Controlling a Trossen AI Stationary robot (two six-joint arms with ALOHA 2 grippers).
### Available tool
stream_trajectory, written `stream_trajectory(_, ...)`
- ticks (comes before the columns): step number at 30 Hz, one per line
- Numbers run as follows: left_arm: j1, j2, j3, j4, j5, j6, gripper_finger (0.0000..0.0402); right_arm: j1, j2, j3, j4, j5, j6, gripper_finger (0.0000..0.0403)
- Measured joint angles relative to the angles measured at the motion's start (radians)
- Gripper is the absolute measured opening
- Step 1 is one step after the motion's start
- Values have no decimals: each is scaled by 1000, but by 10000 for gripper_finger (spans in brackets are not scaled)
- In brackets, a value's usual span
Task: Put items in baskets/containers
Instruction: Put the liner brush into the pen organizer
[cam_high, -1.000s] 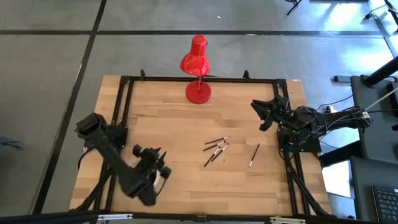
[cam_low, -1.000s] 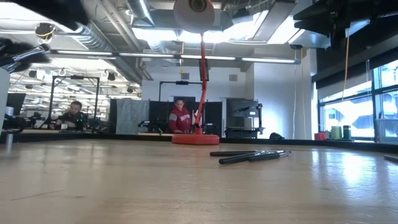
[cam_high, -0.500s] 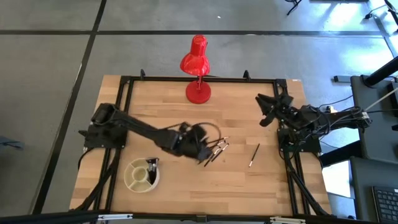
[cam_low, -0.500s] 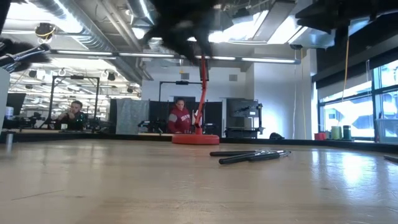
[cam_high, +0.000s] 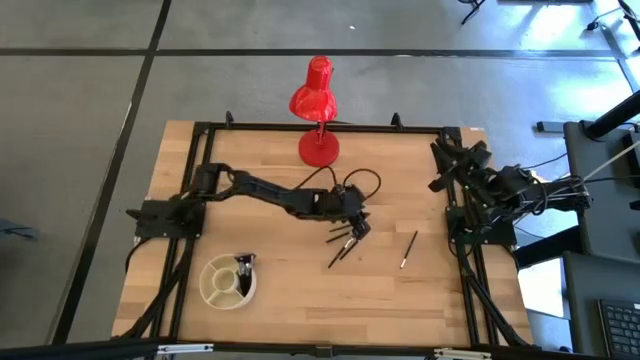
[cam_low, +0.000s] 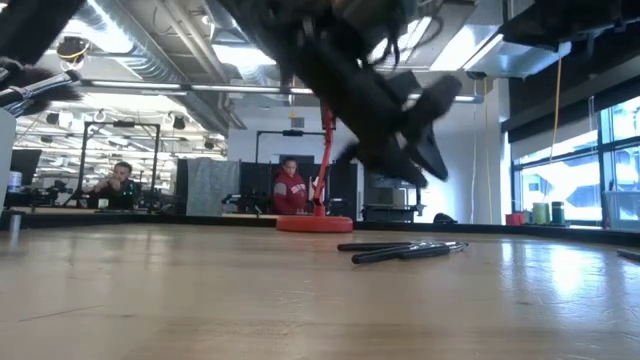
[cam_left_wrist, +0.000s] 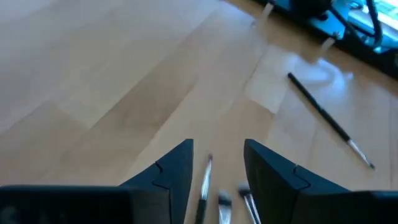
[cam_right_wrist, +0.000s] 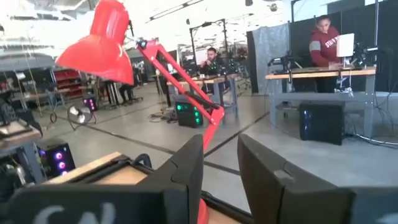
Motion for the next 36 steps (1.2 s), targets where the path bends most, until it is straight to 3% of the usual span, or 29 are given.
stream_trajectory(3, 32, 47, 0, 72, 67, 34, 138, 0, -2, 0, 2, 0, 14, 100)
stream_trajectory(8, 41, 78, 0, 76, 69, 152, 139, 0, -1, 0, 3, 0, -11, 100)
stream_trajectory(17, 1, 92, 2, 191, 31, 523, 139, 0, -1, 0, 9, -5, -5, 100)
stream_trajectory(23, 0, 126, 0, 189, -15, 463, 139, 0, 2, 0, 8, -85, 7, 100)
stream_trajectory(31, -22, 4, 1, 11, -39, 272, 124, 0, 55, 0, -67, -359, -101, 100)
stream_trajectory(36, -87, -130, -10, -235, -221, 237, 100, 0, 116, 0, -66, -503, -26, 100)
